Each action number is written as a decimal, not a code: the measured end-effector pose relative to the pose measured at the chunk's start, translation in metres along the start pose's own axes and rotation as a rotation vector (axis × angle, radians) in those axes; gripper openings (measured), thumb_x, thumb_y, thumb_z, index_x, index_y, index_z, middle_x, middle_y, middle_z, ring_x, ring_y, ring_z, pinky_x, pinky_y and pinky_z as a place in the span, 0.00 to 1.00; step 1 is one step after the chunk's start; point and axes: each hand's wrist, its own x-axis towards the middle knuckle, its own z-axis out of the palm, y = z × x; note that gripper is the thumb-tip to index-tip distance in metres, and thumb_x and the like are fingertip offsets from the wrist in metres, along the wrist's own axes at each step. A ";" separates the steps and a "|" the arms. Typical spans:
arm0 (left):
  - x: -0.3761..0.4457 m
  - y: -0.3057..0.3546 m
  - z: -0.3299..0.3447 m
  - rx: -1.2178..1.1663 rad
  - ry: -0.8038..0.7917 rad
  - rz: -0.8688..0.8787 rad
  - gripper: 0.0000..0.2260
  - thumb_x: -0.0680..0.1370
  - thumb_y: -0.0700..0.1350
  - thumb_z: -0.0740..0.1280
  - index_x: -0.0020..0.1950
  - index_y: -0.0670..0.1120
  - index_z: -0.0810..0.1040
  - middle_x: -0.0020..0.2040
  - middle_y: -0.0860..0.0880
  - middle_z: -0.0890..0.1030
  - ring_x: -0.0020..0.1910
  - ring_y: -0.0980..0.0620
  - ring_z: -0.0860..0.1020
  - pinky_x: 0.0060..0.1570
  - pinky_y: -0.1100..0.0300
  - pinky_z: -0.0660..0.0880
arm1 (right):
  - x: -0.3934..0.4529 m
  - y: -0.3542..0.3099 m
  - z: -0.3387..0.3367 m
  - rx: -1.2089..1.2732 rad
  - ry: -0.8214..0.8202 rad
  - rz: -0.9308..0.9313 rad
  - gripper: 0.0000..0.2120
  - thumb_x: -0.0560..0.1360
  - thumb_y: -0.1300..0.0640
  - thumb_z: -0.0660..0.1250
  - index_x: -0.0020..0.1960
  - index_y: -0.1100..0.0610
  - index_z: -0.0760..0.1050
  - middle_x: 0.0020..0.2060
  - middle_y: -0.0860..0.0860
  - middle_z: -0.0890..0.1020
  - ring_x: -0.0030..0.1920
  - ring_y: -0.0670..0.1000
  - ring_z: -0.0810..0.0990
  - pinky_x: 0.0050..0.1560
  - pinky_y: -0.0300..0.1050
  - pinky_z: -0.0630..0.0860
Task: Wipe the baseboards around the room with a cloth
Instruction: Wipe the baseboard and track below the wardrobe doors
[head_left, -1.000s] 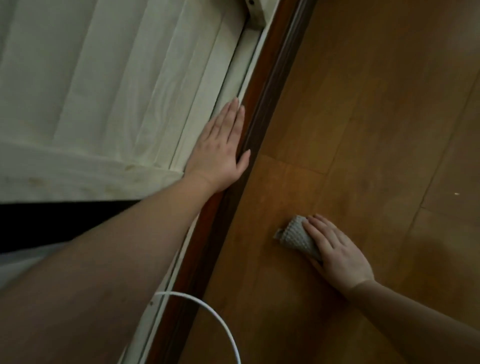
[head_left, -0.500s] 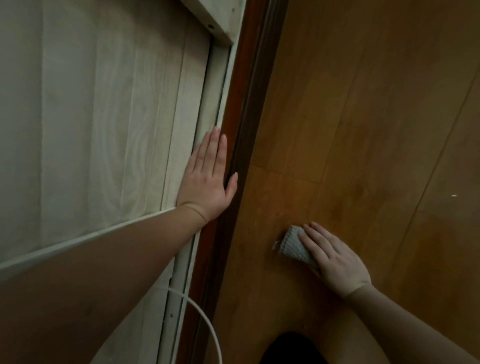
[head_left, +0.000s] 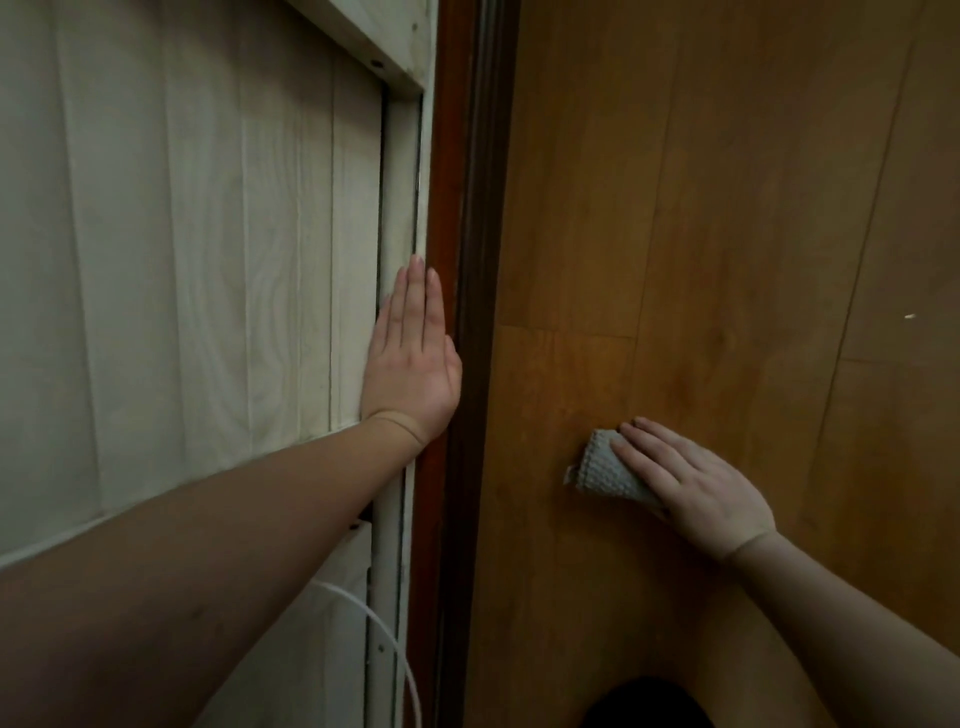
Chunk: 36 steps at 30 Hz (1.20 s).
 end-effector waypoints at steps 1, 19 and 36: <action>0.001 0.000 0.000 -0.005 0.006 0.001 0.29 0.83 0.49 0.46 0.80 0.41 0.39 0.82 0.41 0.43 0.81 0.47 0.41 0.79 0.49 0.48 | 0.000 0.000 0.000 0.001 0.011 0.000 0.36 0.72 0.55 0.70 0.77 0.55 0.60 0.71 0.57 0.71 0.72 0.56 0.69 0.67 0.53 0.69; 0.000 -0.002 0.001 -0.027 0.013 0.030 0.30 0.82 0.48 0.48 0.81 0.38 0.45 0.81 0.39 0.46 0.81 0.44 0.45 0.79 0.49 0.47 | 0.181 -0.027 -0.020 0.168 0.002 0.013 0.25 0.73 0.61 0.72 0.69 0.57 0.72 0.64 0.56 0.77 0.66 0.55 0.73 0.68 0.48 0.67; -0.001 -0.004 0.003 -0.004 0.014 0.044 0.31 0.82 0.49 0.48 0.80 0.39 0.41 0.81 0.40 0.44 0.81 0.44 0.44 0.79 0.47 0.48 | 0.305 0.034 -0.125 0.215 0.254 0.398 0.25 0.74 0.57 0.72 0.70 0.53 0.71 0.63 0.52 0.73 0.66 0.53 0.71 0.64 0.43 0.64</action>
